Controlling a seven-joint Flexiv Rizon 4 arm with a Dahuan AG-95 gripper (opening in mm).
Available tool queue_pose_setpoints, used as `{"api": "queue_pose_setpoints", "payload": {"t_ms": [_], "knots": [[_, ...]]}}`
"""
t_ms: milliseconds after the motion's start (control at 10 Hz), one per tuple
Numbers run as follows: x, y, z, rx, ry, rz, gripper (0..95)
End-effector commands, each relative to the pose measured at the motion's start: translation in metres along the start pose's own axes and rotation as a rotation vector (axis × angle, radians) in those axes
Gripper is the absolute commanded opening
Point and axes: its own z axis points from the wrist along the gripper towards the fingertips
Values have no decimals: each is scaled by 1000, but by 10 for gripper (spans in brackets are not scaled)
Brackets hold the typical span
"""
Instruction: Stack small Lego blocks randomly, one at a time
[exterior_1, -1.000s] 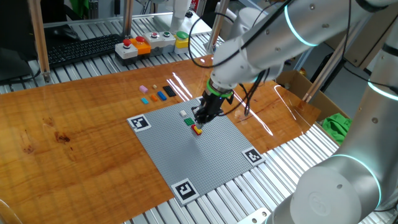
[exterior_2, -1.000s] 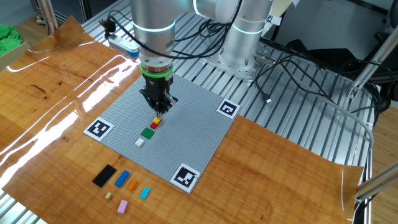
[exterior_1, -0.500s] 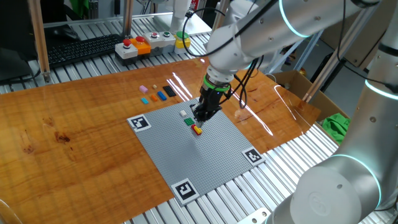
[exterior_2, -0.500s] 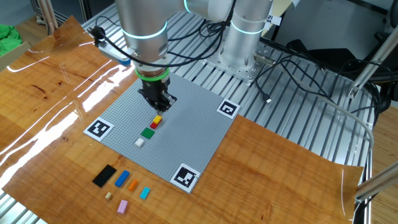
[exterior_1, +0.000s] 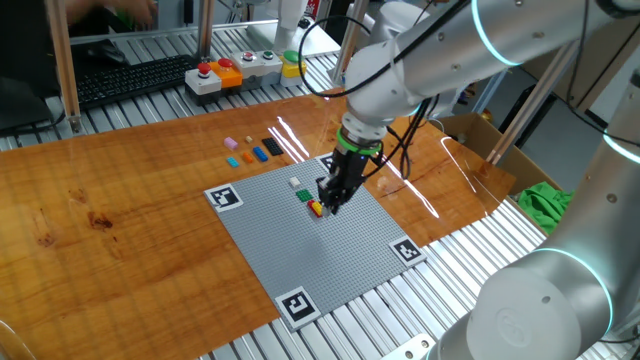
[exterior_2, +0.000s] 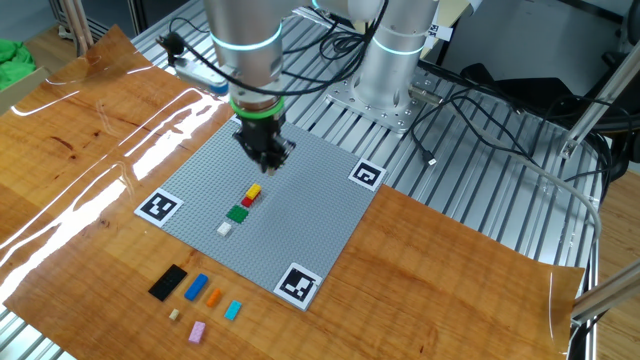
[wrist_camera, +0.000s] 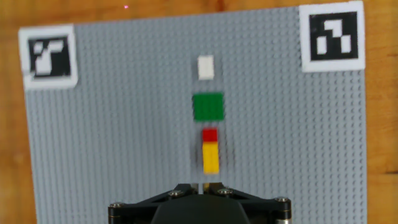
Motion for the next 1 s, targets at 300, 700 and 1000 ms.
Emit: {"api": "queue_pose_setpoints", "payload": {"t_ms": [300,700,1000], "knots": [[45,0,9,8,10,-105,380],[63,-3,12,13,11,-118,380],[65,-3,13,14,10,-117,380]]}}
